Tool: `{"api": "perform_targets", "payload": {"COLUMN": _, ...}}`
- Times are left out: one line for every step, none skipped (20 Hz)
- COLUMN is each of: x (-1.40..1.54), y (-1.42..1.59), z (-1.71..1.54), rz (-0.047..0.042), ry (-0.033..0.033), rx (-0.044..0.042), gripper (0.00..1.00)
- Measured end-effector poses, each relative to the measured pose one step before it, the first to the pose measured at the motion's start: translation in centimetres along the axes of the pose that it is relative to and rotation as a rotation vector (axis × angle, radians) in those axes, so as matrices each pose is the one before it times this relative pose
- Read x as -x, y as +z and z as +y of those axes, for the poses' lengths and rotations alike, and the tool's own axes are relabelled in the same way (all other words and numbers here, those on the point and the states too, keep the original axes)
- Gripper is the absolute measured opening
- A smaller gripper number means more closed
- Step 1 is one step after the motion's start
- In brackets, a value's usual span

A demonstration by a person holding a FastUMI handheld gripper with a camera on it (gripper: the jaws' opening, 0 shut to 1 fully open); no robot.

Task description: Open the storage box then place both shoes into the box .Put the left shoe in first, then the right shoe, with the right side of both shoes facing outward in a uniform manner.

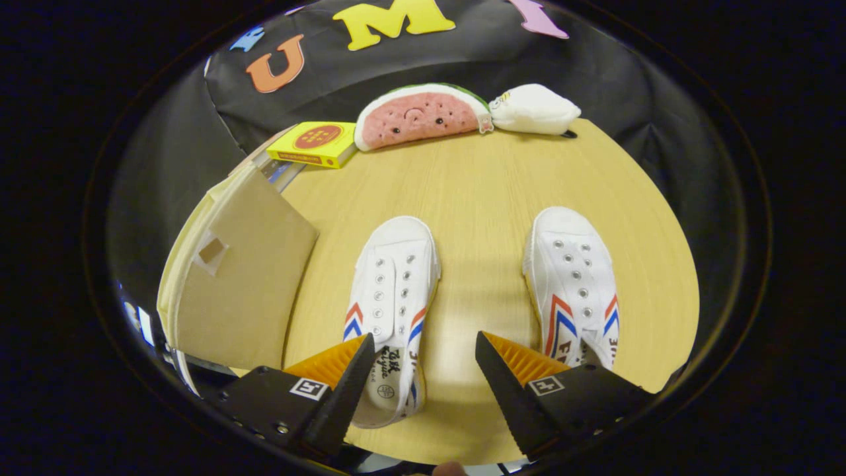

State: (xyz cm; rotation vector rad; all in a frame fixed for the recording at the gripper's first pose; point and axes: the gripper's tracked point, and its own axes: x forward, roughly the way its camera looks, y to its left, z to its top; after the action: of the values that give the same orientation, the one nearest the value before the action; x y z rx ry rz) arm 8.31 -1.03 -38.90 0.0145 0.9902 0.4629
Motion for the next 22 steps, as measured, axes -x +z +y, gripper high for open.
{"api": "perform_targets", "payload": {"x": -0.395, "y": -0.205, "z": -0.112, "rz": 0.01869, "ry": -0.00212, "rx": -0.001, "gripper": 0.9}}
{"api": "perform_targets", "payload": {"x": -0.566, "y": -0.224, "z": -0.159, "rz": 0.01493, "ry": -0.00092, "rx": 0.00458, "gripper": 0.83}}
{"api": "perform_targets", "payload": {"x": -0.065, "y": -0.012, "z": 0.112, "rz": 0.01882, "ry": 0.0037, "rx": 0.00494, "gripper": 0.78}}
{"api": "perform_targets", "payload": {"x": -0.405, "y": -0.131, "z": 0.096, "rz": 0.01514, "ry": 0.00671, "rx": 0.00087, "gripper": 0.78}}
{"api": "perform_targets", "payload": {"x": -0.073, "y": -0.117, "z": 0.455, "rz": 0.0153, "ry": 0.01671, "rx": -0.0001, "gripper": 0.77}}
{"api": "perform_targets", "payload": {"x": -0.326, "y": -0.18, "z": 0.169, "rz": 0.01527, "ry": 0.00692, "rx": -0.00263, "gripper": 0.65}}
{"api": "perform_targets", "payload": {"x": -0.175, "y": -0.034, "z": 0.429, "rz": 0.00869, "ry": 0.01502, "rx": -0.00289, "gripper": 0.54}}
{"api": "perform_targets", "payload": {"x": 0.109, "y": 0.102, "z": 0.502, "rz": 0.00361, "ry": 0.02513, "rx": -0.00788, "gripper": 0.42}}
{"api": "perform_targets", "payload": {"x": -0.364, "y": -0.119, "z": -0.047, "rz": 0.00992, "ry": -0.0034, "rx": -0.01213, "gripper": 0.23}}
{"api": "perform_targets", "payload": {"x": 0.501, "y": 0.057, "z": 0.096, "rz": 0.01252, "ry": -0.00035, "rx": -0.00936, "gripper": 0.14}}
{"api": "perform_targets", "payload": {"x": -0.341, "y": 0.152, "z": 0.086, "rz": 0.00264, "ry": 0.00632, "rx": -0.03247, "gripper": 0.14}}
{"api": "perform_targets", "payload": {"x": -0.002, "y": -0.232, "z": 0.102, "rz": 0.01923, "ry": 0.0203, "rx": -0.0312, "gripper": 0.02}}
{"api": "perform_targets", "payload": {"x": 0.431, "y": -0.028, "z": 0.18, "rz": 0.0051, "ry": 0.01751, "rx": -0.02217, "gripper": 0.02}}
{"api": "perform_targets", "payload": {"x": 0.147, "y": 0.39, "z": 0.241, "rz": -0.00768, "ry": 0.00686, "rx": -0.01312, "gripper": 0.03}}
{"api": "perform_targets", "payload": {"x": 0.176, "y": -0.244, "z": 0.247, "rz": -0.00578, "ry": -0.0004, "rx": -0.00044, "gripper": 0.0}}
{"api": "perform_targets", "payload": {"x": 0.386, "y": 0.028, "z": 0.259, "rz": -0.00816, "ry": -0.00501, "rx": 0.00255, "gripper": 0.0}}
{"api": "perform_targets", "payload": {"x": 0.387, "y": 0.019, "z": 0.368, "rz": -0.0081, "ry": -0.00292, "rx": -0.00497, "gripper": 0.0}}
{"api": "perform_targets", "payload": {"x": 0.478, "y": 0.12, "z": 0.368, "rz": -0.00896, "ry": 0.00377, "rx": -0.0185, "gripper": 0.0}}
{"api": "perform_targets", "payload": {"x": 0.579, "y": 0.103, "z": 0.294, "rz": -0.0117, "ry": 0.00478, "rx": -0.01496, "gripper": 0.0}}
{"api": "perform_targets", "payload": {"x": 0.766, "y": 0.272, "z": 0.201, "rz": -0.01539, "ry": -0.00268, "rx": -0.00494, "gripper": 0.0}}
{"api": "perform_targets", "payload": {"x": 0.856, "y": 0.218, "z": 0.416, "rz": -0.01579, "ry": 0.00082, "rx": -0.00641, "gripper": 0.0}}
{"api": "perform_targets", "payload": {"x": 1.095, "y": 0.338, "z": 0.584, "rz": -0.01545, "ry": 0.00487, "rx": -0.00709, "gripper": 0.0}}
